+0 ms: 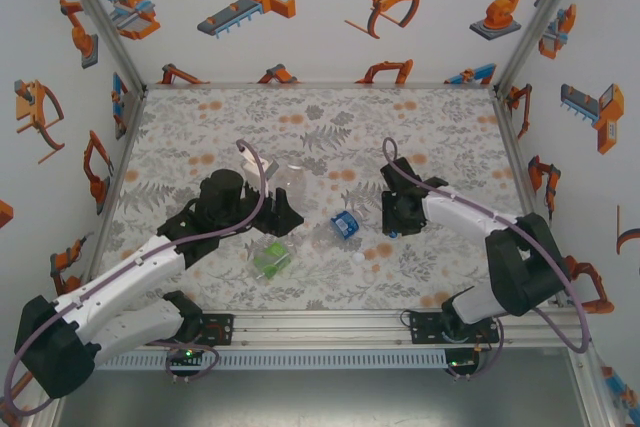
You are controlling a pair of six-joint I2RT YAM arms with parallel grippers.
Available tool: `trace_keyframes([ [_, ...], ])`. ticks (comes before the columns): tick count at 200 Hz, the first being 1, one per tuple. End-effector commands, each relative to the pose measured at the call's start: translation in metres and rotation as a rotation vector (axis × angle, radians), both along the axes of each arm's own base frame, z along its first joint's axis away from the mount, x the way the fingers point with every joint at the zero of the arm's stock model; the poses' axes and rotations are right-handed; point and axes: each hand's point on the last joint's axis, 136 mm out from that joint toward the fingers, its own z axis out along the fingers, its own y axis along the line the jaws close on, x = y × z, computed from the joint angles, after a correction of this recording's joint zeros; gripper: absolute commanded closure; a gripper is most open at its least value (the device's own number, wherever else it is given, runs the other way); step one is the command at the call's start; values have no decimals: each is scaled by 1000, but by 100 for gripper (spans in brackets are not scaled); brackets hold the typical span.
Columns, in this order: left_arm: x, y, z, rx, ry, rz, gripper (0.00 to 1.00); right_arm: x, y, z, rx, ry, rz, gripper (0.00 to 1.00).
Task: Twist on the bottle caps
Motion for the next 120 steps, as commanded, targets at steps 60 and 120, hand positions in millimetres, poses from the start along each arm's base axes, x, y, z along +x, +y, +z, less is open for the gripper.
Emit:
trace_keyframes([
  [60,0,3,8,-22,-29,16,89,8,5,1,-25,-24,4,59],
  [120,0,5,9,-21,-35,23,89,8,7,0,-20,-24,5,62],
])
